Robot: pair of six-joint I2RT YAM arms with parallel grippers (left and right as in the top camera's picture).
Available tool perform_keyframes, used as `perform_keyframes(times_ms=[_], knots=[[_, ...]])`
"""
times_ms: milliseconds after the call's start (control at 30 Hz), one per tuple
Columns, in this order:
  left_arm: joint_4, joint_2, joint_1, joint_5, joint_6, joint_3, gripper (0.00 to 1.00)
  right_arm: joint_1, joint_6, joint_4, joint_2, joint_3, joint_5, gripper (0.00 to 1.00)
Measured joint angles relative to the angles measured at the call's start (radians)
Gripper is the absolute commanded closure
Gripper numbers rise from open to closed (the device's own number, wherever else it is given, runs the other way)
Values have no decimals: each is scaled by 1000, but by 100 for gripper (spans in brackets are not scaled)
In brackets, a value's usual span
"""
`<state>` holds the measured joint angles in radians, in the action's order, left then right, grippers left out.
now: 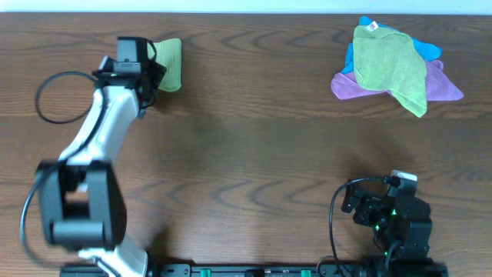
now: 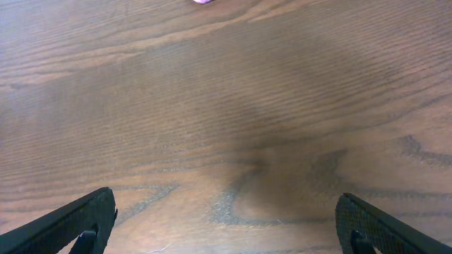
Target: Fold the cloth
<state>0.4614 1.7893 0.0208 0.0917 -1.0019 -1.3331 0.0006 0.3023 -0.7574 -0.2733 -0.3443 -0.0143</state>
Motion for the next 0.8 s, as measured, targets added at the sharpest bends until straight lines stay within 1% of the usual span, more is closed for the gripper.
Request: perform_keyframes(times_ms=[133, 200, 267, 333, 433, 467, 567, 700, 800], knots=[[3, -144, 30, -4, 139, 0, 5, 0, 0, 0, 0, 0, 0, 1], [-35, -183, 51, 1, 195, 0, 5, 0, 0, 0, 0, 0, 0, 1], [-121, -192, 69, 12, 247, 0, 5, 0, 0, 0, 0, 0, 0, 1], [-254, -172, 78, 20, 302, -2, 5, 0, 0, 0, 0, 0, 0, 1], [-466, -86, 77, 29, 346, -5, 5, 0, 0, 0, 0, 0, 1, 1], [-562, -23, 77, 31, 349, -5, 5, 0, 0, 1, 0, 1, 0, 1], [-685, 98, 74, 52, 297, -2, 5, 0, 0, -1, 1, 1, 0, 1], [-769, 250, 69, 97, 164, 0, 5, 0, 0, 0, 1, 1, 0, 1], [-842, 312, 67, 118, 111, 1, 5, 0, 0, 0, 1, 1, 0, 1]])
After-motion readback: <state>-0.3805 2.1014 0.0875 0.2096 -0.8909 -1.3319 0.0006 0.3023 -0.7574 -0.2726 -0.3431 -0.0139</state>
